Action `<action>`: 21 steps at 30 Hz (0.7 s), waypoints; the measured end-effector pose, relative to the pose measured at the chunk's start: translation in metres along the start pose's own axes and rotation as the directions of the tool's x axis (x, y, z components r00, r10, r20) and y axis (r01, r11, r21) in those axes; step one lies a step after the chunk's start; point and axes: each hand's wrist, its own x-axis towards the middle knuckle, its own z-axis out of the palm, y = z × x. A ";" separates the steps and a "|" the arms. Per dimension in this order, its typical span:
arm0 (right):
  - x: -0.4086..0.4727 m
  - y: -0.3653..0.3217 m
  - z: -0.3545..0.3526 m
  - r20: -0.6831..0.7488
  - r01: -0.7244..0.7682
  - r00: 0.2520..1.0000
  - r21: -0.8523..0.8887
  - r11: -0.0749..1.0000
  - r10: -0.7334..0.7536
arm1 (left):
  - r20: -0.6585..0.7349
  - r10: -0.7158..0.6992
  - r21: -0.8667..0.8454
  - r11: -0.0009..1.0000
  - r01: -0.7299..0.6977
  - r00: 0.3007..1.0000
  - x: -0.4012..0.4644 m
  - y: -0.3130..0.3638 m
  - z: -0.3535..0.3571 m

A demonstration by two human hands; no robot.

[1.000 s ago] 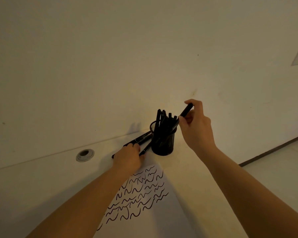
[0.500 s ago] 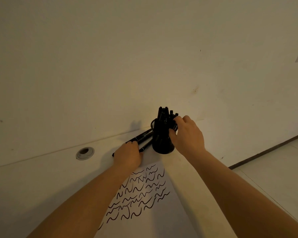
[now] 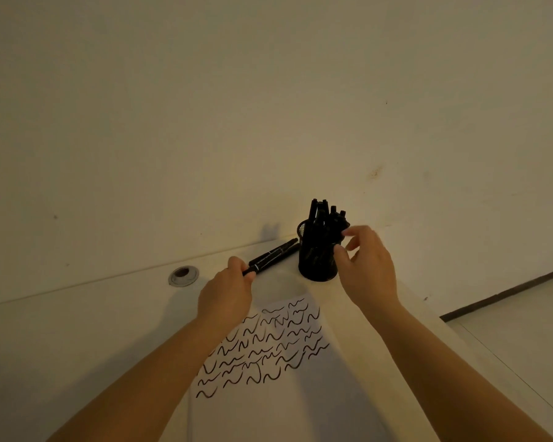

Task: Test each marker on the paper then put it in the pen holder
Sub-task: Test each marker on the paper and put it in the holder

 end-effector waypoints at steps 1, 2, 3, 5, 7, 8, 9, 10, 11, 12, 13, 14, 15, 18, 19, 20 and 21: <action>-0.008 -0.005 0.000 0.081 -0.041 0.996 0.065 0.997 0.035 | -0.005 0.022 -0.041 0.999 -0.022 1.000 -0.009 0.002 -0.006; -0.018 -0.011 0.000 0.185 -0.082 0.981 0.124 0.989 0.058 | -0.016 0.050 -0.067 0.996 -0.051 0.999 -0.018 0.005 -0.011; -0.029 -0.017 0.001 0.290 -0.121 0.955 0.168 0.978 0.068 | -0.029 0.080 -0.089 0.993 -0.082 0.996 -0.029 0.008 -0.017; -0.054 -0.028 0.005 0.419 -0.170 0.906 0.246 0.954 0.053 | -0.036 0.129 -0.183 0.974 -0.134 0.991 -0.052 0.013 -0.026; -0.077 -0.037 0.006 0.453 -0.215 0.891 0.337 0.917 0.043 | 0.013 0.158 -0.327 0.934 -0.145 0.987 -0.075 0.015 -0.032; -0.087 -0.040 0.005 0.469 -0.260 0.882 0.391 0.883 0.052 | 0.068 0.159 -0.398 0.910 -0.119 0.985 -0.086 0.015 -0.035; -0.098 -0.043 0.004 0.495 -0.313 0.867 0.448 0.838 0.059 | 0.144 0.156 -0.472 0.879 -0.071 0.977 -0.095 0.013 -0.038; -0.109 -0.045 0.003 0.528 -0.361 0.848 0.498 0.788 0.055 | 0.230 0.150 -0.548 0.836 0.000 0.962 -0.104 0.011 -0.041; -0.121 -0.049 0.002 0.558 -0.399 0.828 0.534 0.745 0.044 | 0.312 0.145 -0.617 0.782 0.085 0.939 -0.113 0.009 -0.043; -0.132 -0.052 0.001 0.580 -0.421 0.814 0.549 0.722 0.033 | 0.381 0.144 -0.665 0.729 0.162 0.913 -0.121 0.007 -0.045; -0.141 -0.056 0.001 0.591 -0.423 0.806 0.549 0.721 0.023 | 0.430 0.150 -0.691 0.689 0.218 0.890 -0.128 0.006 -0.047; -0.149 -0.060 0.002 0.591 -0.411 0.807 0.546 0.730 0.012 | 0.466 0.163 -0.703 0.665 0.252 0.870 -0.135 0.005 -0.050; -0.155 -0.063 0.002 0.579 -0.389 0.816 0.546 0.742 0.001 | 0.496 0.185 -0.708 0.651 0.272 0.848 -0.142 0.003 -0.052; -0.171 -0.066 0.005 0.516 -0.348 0.856 0.534 0.771 0.030 | 0.558 0.266 -0.729 0.610 0.311 0.786 -0.160 -0.002 -0.059; -0.176 -0.069 0.007 0.499 -0.349 0.865 0.522 0.779 0.053 | 0.550 0.271 -0.735 0.605 0.304 0.790 -0.165 -0.003 -0.061; -0.180 -0.071 0.009 0.485 -0.354 0.871 0.515 0.781 0.075 | 0.522 0.264 -0.740 0.613 0.276 0.812 -0.170 -0.004 -0.062; -0.182 -0.074 0.011 0.461 -0.372 0.880 0.520 0.769 0.114 | 0.480 0.250 -0.732 0.641 0.228 0.841 -0.175 -0.006 -0.063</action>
